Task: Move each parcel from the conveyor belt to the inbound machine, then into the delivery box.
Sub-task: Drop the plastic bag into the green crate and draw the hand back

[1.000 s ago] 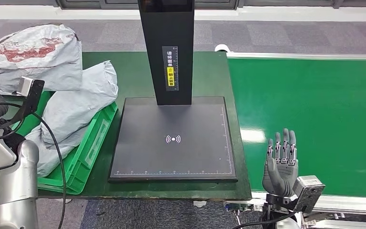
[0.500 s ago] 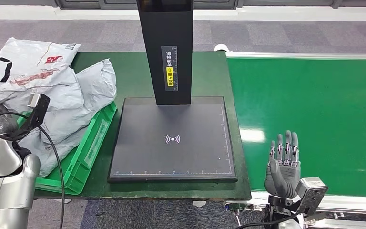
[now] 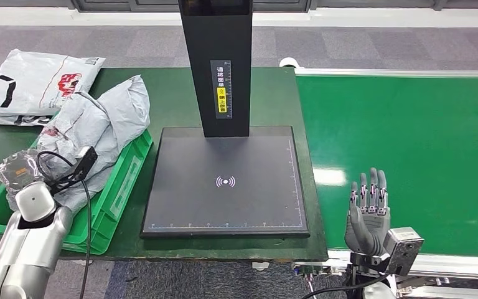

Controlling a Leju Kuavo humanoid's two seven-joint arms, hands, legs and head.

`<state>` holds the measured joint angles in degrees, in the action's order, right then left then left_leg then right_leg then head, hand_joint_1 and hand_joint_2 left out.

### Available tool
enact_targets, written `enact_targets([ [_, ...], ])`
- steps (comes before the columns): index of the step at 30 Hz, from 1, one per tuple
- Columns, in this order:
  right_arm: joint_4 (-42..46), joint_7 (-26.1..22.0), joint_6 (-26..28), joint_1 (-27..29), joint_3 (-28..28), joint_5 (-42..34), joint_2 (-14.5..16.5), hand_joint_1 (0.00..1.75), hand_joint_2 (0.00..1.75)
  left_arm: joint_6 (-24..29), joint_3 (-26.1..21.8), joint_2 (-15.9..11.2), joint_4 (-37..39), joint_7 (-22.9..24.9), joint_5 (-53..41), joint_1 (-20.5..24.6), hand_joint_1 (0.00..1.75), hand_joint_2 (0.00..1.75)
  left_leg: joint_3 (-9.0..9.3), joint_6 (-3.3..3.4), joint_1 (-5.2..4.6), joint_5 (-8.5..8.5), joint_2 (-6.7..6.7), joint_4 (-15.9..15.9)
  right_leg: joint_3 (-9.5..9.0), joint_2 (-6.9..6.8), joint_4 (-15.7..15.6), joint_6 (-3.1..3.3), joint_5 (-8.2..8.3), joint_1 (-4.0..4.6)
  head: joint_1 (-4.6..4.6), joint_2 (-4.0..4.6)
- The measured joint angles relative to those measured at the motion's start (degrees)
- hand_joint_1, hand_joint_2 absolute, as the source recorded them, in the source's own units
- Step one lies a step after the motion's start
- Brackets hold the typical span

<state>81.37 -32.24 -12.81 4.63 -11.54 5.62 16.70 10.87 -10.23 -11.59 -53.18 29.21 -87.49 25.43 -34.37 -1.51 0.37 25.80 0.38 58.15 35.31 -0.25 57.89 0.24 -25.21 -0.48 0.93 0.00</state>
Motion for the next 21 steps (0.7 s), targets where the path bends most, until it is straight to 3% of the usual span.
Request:
enact_targets([
  [4,0.00,0.35,0.07,-0.47,-0.02,0.15,0.00,0.00,1.75,-2.80,1.45,0.13,2.13,1.58,0.00,0.93,0.00,1.75,0.00,0.00,0.00,0.00,0.00,0.00,0.00,0.00,0.00,0.00,0.00,0.01,0.01,0.00],
  [8,-0.02,0.40,0.09,-0.71,-0.08,0.22,0.00,0.00,1.75,-3.82,2.47,0.25,3.90,2.19,0.00,1.84,0.00,0.00,0.00,-0.01,0.00,-0.01,0.00,0.00,-0.01,0.00,0.00,0.01,0.01,0.01,0.01,0.00],
  [21,-0.81,0.45,0.13,-1.68,-1.01,0.61,-0.02,0.00,1.75,-5.88,4.68,0.33,6.44,2.34,0.00,2.29,0.00,0.00,0.00,-0.01,0.00,-0.01,0.00,0.00,-0.01,0.00,0.00,0.01,0.01,0.00,-0.01,0.00],
])
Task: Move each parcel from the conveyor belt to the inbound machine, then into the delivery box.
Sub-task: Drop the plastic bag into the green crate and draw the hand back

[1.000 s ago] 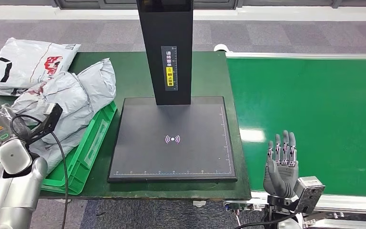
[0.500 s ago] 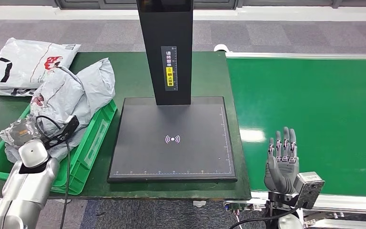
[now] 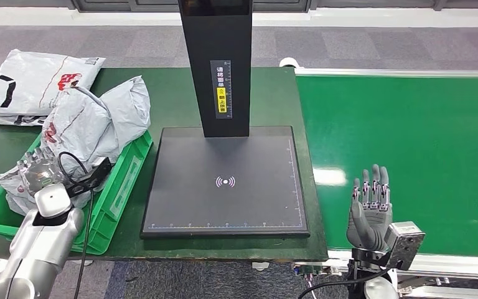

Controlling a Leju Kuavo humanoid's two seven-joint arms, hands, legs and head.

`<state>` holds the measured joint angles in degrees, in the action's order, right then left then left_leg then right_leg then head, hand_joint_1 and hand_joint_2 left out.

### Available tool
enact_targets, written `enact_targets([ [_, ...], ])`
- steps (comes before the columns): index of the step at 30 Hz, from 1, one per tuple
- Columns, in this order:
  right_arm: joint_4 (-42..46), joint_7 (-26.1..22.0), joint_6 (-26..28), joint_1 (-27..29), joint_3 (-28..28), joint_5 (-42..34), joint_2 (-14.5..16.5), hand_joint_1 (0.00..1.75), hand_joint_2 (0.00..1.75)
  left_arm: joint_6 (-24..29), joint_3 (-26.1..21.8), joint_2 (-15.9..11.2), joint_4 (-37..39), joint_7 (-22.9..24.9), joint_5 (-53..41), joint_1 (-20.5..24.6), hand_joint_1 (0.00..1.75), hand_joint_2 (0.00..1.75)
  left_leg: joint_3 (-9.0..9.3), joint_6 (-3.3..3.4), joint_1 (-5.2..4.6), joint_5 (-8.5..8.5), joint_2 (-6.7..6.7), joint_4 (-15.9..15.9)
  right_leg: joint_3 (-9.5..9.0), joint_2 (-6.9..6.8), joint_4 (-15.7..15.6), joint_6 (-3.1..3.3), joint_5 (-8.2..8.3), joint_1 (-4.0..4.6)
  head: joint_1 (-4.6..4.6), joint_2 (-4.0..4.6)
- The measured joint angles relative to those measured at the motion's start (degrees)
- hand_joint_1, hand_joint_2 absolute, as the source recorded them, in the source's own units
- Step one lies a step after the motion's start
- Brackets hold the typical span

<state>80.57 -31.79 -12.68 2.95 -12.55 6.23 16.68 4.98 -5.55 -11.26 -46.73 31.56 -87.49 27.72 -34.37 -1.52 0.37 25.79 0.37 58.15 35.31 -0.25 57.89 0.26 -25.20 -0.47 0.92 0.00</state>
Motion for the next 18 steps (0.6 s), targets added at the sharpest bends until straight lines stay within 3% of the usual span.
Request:
enact_targets([
  [5,-0.04,-0.01,0.00,-0.01,0.00,0.01,0.00,0.00,1.75,-0.06,0.36,0.01,0.27,-0.25,0.02,0.06,0.00,0.00,0.01,0.00,0.00,0.00,0.00,0.00,0.00,0.00,0.00,0.00,0.00,0.00,0.00,0.00],
  [7,-0.12,-0.12,0.12,0.00,-0.03,-0.11,-0.01,0.00,1.75,-0.99,0.59,0.29,0.19,-3.71,0.92,0.07,0.00,0.00,0.02,0.00,0.00,0.00,0.00,0.00,0.00,-0.01,0.00,0.00,0.00,-0.01,0.01,0.00],
  [9,-0.27,-0.54,0.20,0.07,-0.34,-0.51,-0.02,0.00,1.75,-3.41,0.69,0.63,-0.55,-14.31,4.79,-0.15,0.00,0.00,0.00,0.01,0.00,-0.01,-0.08,0.01,-0.03,-0.09,0.00,-0.01,0.00,-0.01,0.02,0.00],
  [13,-0.89,-1.78,-0.45,0.29,-1.61,-1.51,-0.12,0.00,1.75,-8.97,0.13,-0.90,-3.63,-49.04,19.61,-0.46,0.00,0.00,-0.13,0.14,0.11,-0.14,-0.86,0.02,-0.12,-0.86,0.00,-0.03,-0.15,-0.01,0.02,0.00],
  [14,-1.06,-1.96,-0.65,0.31,-1.79,-1.60,-0.13,0.00,1.75,-9.39,-0.46,-1.20,-4.22,-55.42,22.89,-0.23,0.00,0.00,-0.16,0.16,0.13,-0.17,-1.07,0.03,-0.14,-1.07,-0.01,-0.02,-0.19,-0.01,0.01,0.00],
  [16,-1.26,-2.13,-1.01,0.31,-1.90,-1.63,-0.12,0.00,1.75,-9.21,-2.34,-0.97,-5.07,-60.63,27.77,0.72,0.00,0.00,-0.22,0.17,0.12,-0.17,-1.20,0.06,-0.17,-1.22,-0.01,-0.03,-0.21,-0.03,-0.01,0.00],
  [18,-1.31,-2.13,-1.17,0.31,-1.90,-1.61,-0.11,0.00,1.75,-8.92,-4.01,-0.39,-5.64,-56.70,30.03,2.14,0.00,0.00,-0.23,0.17,0.08,-0.13,-0.99,0.08,-0.17,-1.04,-0.02,-0.09,-0.13,-0.09,-0.01,0.00],
])
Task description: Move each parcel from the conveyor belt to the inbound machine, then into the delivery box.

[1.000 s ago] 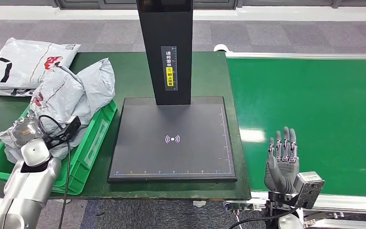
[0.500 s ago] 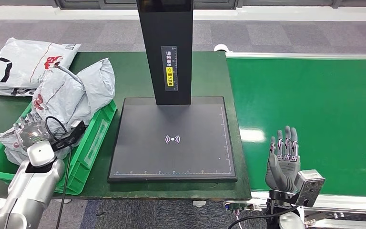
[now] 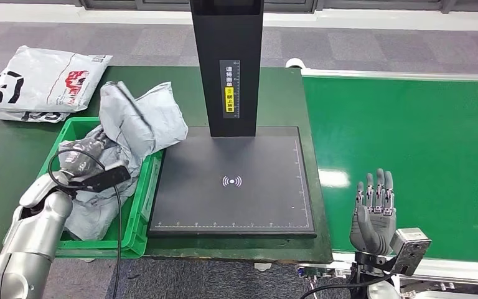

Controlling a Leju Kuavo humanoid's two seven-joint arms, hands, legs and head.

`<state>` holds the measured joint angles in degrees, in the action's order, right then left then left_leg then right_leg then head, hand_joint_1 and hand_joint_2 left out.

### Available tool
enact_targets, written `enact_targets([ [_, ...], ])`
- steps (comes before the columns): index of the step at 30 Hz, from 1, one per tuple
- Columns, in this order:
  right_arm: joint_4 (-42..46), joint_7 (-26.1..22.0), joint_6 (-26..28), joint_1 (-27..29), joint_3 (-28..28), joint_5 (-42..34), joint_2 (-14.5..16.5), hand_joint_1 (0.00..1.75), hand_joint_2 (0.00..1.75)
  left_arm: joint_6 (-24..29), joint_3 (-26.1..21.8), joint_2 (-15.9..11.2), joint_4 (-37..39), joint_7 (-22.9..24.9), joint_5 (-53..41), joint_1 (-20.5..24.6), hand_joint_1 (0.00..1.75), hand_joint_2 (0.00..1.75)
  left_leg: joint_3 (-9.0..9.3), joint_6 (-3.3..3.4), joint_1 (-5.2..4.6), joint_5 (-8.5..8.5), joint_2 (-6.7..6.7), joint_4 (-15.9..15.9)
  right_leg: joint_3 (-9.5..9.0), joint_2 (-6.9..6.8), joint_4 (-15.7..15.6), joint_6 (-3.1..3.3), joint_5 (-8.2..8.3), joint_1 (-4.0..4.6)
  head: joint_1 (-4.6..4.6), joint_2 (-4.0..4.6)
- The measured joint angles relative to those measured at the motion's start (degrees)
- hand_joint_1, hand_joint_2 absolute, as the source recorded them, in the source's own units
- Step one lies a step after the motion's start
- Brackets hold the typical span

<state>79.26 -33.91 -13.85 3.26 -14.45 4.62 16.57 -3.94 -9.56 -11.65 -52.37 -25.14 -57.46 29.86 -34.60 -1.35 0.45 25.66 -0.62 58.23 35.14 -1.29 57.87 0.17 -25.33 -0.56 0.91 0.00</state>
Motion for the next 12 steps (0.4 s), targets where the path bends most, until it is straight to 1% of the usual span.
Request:
enact_targets([
  [2,-0.02,0.02,-0.02,0.01,0.00,0.08,0.00,0.00,1.75,0.15,-1.01,0.30,-0.45,4.95,0.63,1.11,0.00,0.00,0.03,0.01,-0.06,0.05,0.36,0.01,0.10,0.32,0.00,-0.05,0.09,-0.05,0.02,0.00],
  [6,-0.03,0.21,-0.03,0.01,0.00,0.44,0.00,0.00,1.75,2.25,-2.48,1.12,-1.33,8.55,3.59,2.00,0.00,0.00,0.06,0.00,-0.07,0.05,0.60,0.01,0.19,0.56,0.00,-0.04,0.16,-0.01,0.03,0.00],
  [8,-0.03,0.57,-0.03,0.01,0.00,0.80,0.00,0.00,1.75,6.23,-3.70,1.66,-2.18,12.52,3.02,2.32,0.00,0.00,0.06,-0.02,-0.07,0.04,0.68,0.01,0.21,0.61,0.00,0.02,0.20,0.06,0.03,0.00],
  [11,-0.02,1.31,-0.01,0.01,0.00,1.22,0.01,0.00,1.75,14.40,-5.16,2.24,-4.68,21.67,-3.47,2.53,0.00,0.00,0.06,-0.04,-0.06,0.04,0.81,0.01,0.26,0.74,0.00,0.07,0.23,0.12,0.03,0.00],
  [12,-0.01,1.40,-0.01,0.01,0.00,1.28,0.01,0.00,1.75,15.71,-5.36,2.34,-5.20,23.27,-4.85,2.54,0.00,0.00,0.06,-0.05,-0.06,0.04,0.81,0.00,0.26,0.75,0.00,0.08,0.23,0.12,0.03,0.00],
])
